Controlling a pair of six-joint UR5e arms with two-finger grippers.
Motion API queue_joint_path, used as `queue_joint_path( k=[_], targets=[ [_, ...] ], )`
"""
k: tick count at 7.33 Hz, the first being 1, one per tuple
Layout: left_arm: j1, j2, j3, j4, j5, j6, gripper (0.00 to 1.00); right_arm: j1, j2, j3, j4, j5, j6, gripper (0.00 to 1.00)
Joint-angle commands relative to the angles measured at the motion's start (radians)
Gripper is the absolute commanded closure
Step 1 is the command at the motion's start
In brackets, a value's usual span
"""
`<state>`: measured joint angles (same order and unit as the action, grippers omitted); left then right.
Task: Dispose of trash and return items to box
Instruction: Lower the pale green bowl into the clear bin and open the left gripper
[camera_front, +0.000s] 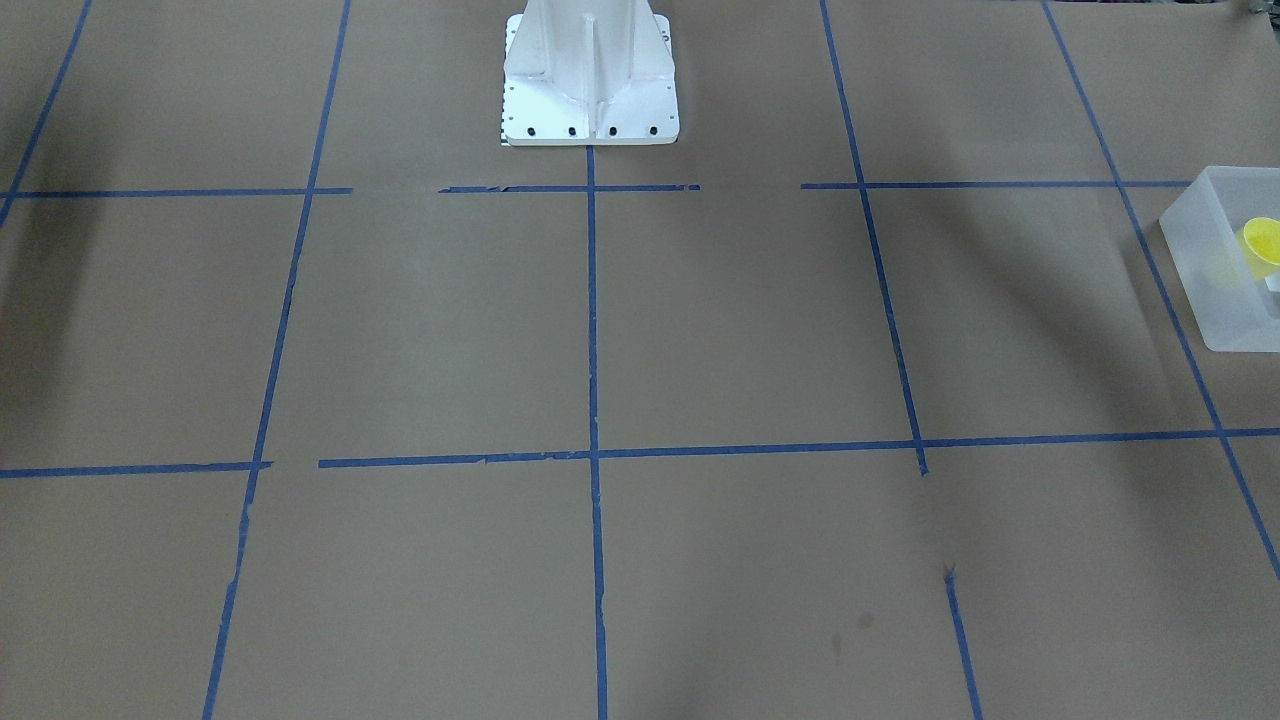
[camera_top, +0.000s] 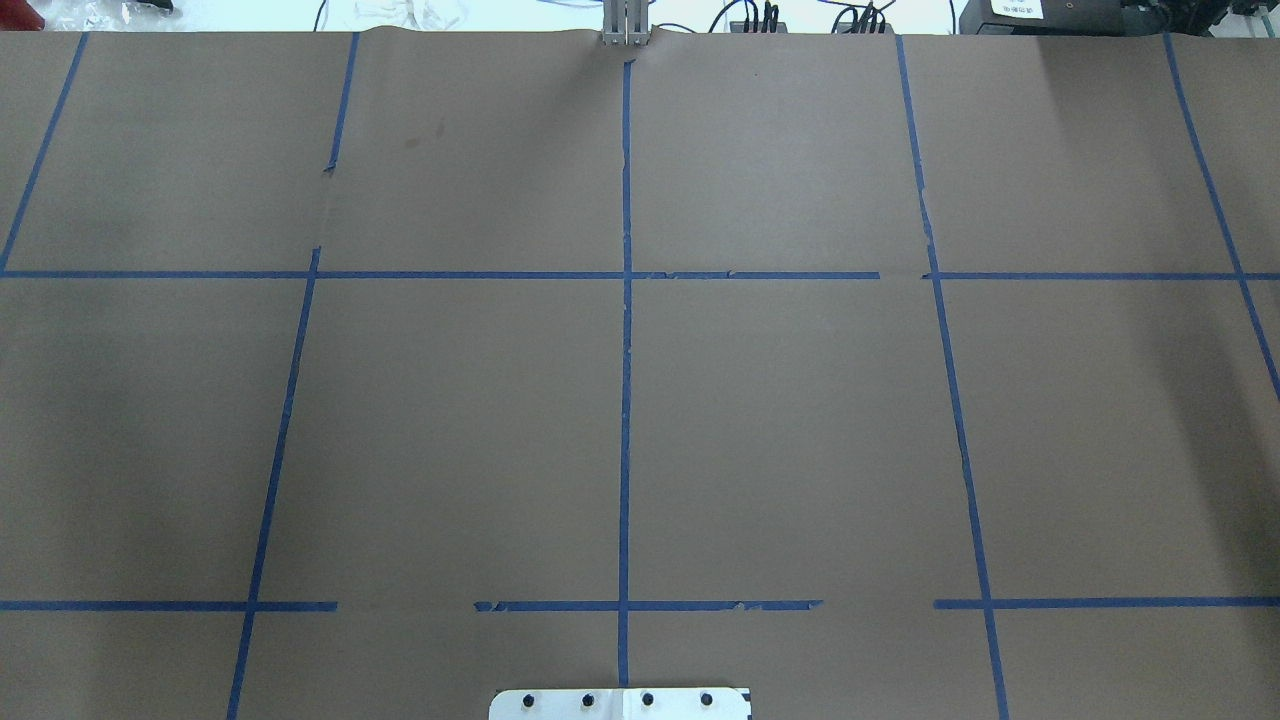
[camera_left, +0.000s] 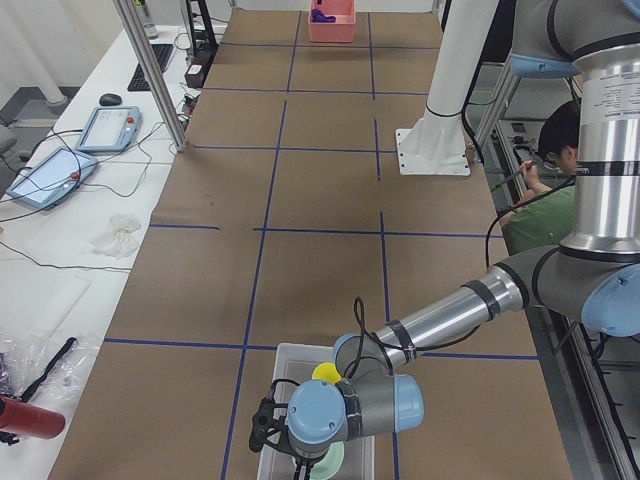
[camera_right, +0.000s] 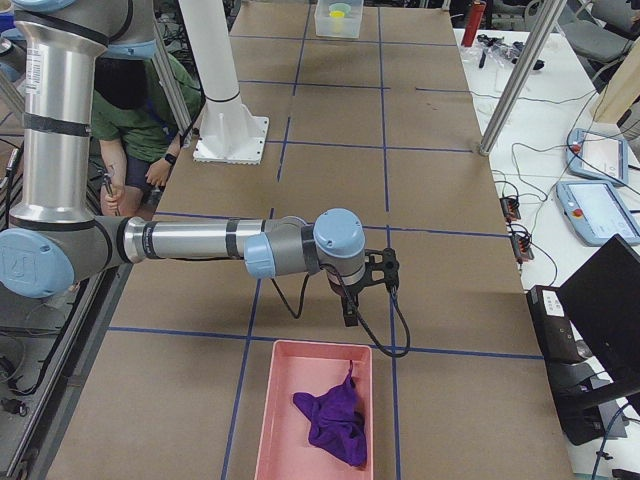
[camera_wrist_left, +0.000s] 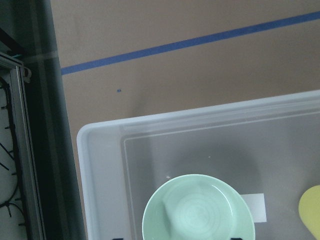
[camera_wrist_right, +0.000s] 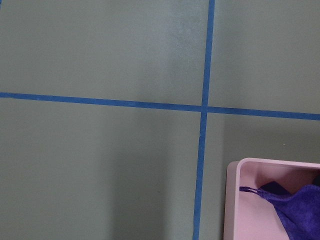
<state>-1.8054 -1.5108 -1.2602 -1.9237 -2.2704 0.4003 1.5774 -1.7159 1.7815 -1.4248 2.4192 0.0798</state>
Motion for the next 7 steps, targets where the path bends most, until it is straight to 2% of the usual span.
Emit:
queue_joint_path(
  k=[1,3,4,6,7],
  targets=[
    [0.000,0.000,-0.137,0.000,0.000,0.000,0.00,0.004,-0.002,0.001,0.003,0.000,0.000,0.00],
    [0.006,-0.015,-0.185,-0.009,-0.001,-0.001,0.00,0.009,-0.017,0.012,0.012,-0.002,0.000,0.00],
    [0.021,-0.016,-0.277,-0.008,0.002,-0.003,0.00,0.009,-0.019,0.015,0.012,-0.002,-0.002,0.00],
    [0.093,-0.017,-0.399,0.209,0.002,-0.003,0.00,0.009,-0.025,0.016,0.010,0.000,0.012,0.00],
    [0.113,-0.019,-0.413,0.279,0.000,-0.009,0.00,0.009,-0.025,0.015,0.010,0.001,0.012,0.00]
  ],
)
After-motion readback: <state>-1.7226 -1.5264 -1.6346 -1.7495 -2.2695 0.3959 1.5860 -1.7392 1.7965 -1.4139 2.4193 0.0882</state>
